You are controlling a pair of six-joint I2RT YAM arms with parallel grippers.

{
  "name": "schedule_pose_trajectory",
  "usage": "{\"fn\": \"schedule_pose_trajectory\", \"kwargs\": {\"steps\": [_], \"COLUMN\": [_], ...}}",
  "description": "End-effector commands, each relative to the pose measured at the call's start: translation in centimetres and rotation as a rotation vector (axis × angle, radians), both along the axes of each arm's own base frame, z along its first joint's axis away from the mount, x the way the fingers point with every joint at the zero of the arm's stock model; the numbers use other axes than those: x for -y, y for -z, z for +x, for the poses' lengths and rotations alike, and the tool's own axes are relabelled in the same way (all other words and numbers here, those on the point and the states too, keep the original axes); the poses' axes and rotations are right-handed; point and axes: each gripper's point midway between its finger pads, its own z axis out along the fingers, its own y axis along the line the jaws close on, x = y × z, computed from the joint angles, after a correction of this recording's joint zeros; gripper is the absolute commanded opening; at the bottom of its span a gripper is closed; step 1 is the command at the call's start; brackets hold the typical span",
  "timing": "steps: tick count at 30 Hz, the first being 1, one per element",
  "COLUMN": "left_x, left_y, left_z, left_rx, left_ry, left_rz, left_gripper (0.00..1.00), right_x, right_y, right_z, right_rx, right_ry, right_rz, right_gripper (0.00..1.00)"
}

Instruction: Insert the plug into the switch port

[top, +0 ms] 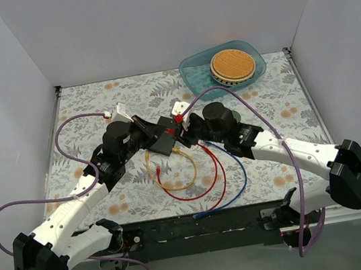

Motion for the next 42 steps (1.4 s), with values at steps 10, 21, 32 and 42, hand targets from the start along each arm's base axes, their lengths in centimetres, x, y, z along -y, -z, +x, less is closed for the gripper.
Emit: {"fn": "schedule_pose_trajectory", "kwargs": {"steps": [10, 21, 32, 42], "left_x": [0.9, 0.9, -2.0, -7.0], "left_y": [-2.5, -2.1, 0.4, 5.2], "left_z": [0.1, 0.3, 1.8, 5.1], "left_rx": [0.041, 0.039, 0.035, -0.040], "left_ry": [0.034, 0.033, -0.089, -0.209], "left_rz": [-0.043, -0.032, 0.145, 0.380], "left_gripper": [0.00, 0.00, 0.97, 0.98], "right_x": [-0.8, -0.7, 0.8, 2.6], "right_y": [-0.4, 0.5, 3.1, 7.7], "right_z": [1.0, 1.3, 1.3, 2.5], "right_rx": [0.038, 0.030, 0.012, -0.133], "right_ry": [0.028, 0.049, 0.085, 0.109], "right_rz": [0.031, 0.025, -0.046, -0.133], "right_gripper": [0.35, 0.01, 0.01, 0.01]}}
